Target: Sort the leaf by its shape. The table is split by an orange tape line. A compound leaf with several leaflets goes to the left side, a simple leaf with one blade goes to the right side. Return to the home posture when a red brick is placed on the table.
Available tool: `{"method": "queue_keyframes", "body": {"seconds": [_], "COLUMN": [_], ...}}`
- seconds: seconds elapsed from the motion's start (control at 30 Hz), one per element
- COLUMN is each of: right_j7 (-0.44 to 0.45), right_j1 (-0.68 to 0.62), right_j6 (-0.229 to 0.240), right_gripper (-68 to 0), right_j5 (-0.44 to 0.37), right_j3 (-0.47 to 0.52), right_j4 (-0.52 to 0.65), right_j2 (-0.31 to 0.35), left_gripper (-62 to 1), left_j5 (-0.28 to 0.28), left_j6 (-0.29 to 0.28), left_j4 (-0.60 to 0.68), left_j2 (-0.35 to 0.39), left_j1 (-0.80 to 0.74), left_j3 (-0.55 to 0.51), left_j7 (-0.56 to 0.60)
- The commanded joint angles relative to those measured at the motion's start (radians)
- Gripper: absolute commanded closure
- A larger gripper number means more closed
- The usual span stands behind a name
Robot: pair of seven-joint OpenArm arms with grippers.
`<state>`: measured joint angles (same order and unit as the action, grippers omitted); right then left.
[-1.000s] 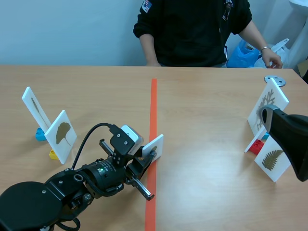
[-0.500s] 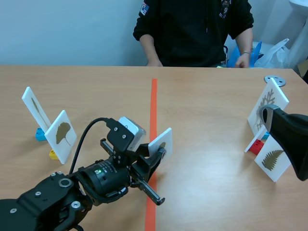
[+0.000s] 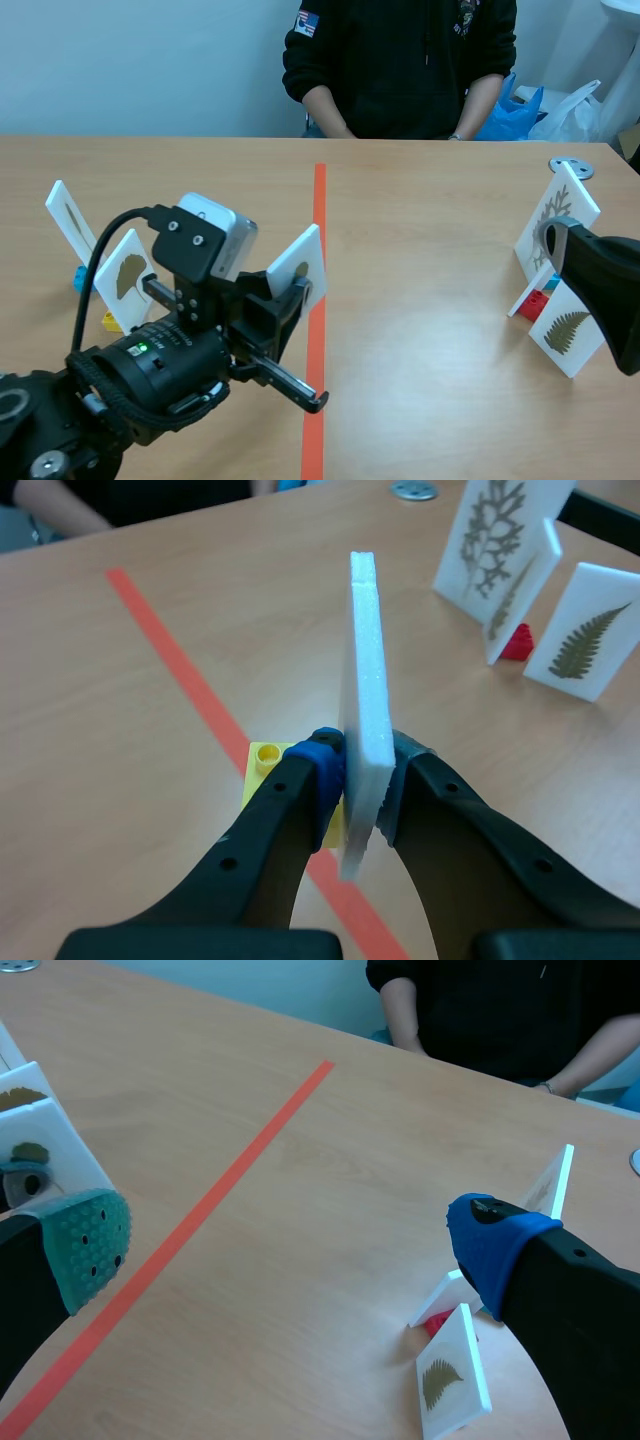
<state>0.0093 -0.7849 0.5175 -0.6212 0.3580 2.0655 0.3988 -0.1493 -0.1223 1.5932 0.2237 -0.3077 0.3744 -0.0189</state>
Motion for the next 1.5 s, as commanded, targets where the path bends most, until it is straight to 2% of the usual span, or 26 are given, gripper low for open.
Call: {"method": "queue_keyframes", "body": {"seconds": [0.0,0.3,0.37,0.57,0.77,1.0,1.1,1.47], "right_j7": [0.015,0.015,0.016,0.015,0.015,0.015,0.014,0.014], "right_j1": [0.004,0.006,0.006,0.006,0.007,0.021,0.021,0.021], "right_j6": [-0.001,0.0,0.0,0.0,0.0,0.0,0.0,0.0], "right_gripper": [-67.9,-67.9,-67.9,-67.9,-67.9,-67.9,-67.9,-67.9], "right_j5": [-0.012,-0.012,-0.014,-0.015,-0.015,-0.015,-0.015,-0.015], "right_j3": [0.001,0.001,0.001,0.001,0.001,0.001,0.001,0.001], "right_j4": [0.008,0.008,0.008,0.008,0.008,0.008,0.008,0.008], "right_j2": [0.006,0.006,0.006,0.006,0.006,0.006,0.006,0.006], "left_gripper": [-4.2,-4.2,-4.2,-4.2,-4.2,-4.2,-4.2,-4.2], "left_j5": [-0.02,-0.019,-0.018,-0.015,-0.015,-0.015,-0.015,-0.016], "left_j6": [0.001,0.008,0.011,0.077,0.079,0.088,0.113,0.113], "left_j4": [0.044,0.269,0.274,0.272,0.263,0.168,0.097,-0.2], "left_j2": [-0.004,-0.005,-0.005,-0.004,-0.004,-0.004,-0.005,-0.005], "left_j1": [-0.03,-0.164,-0.173,-0.177,-0.183,-0.191,-0.177,-0.046], "left_j3": [-0.015,-0.074,-0.084,-0.137,-0.208,-0.272,-0.298,-0.336], "left_j7": [0.018,0.013,0.013,-0.009,-0.028,-0.015,0.03,0.102]}}
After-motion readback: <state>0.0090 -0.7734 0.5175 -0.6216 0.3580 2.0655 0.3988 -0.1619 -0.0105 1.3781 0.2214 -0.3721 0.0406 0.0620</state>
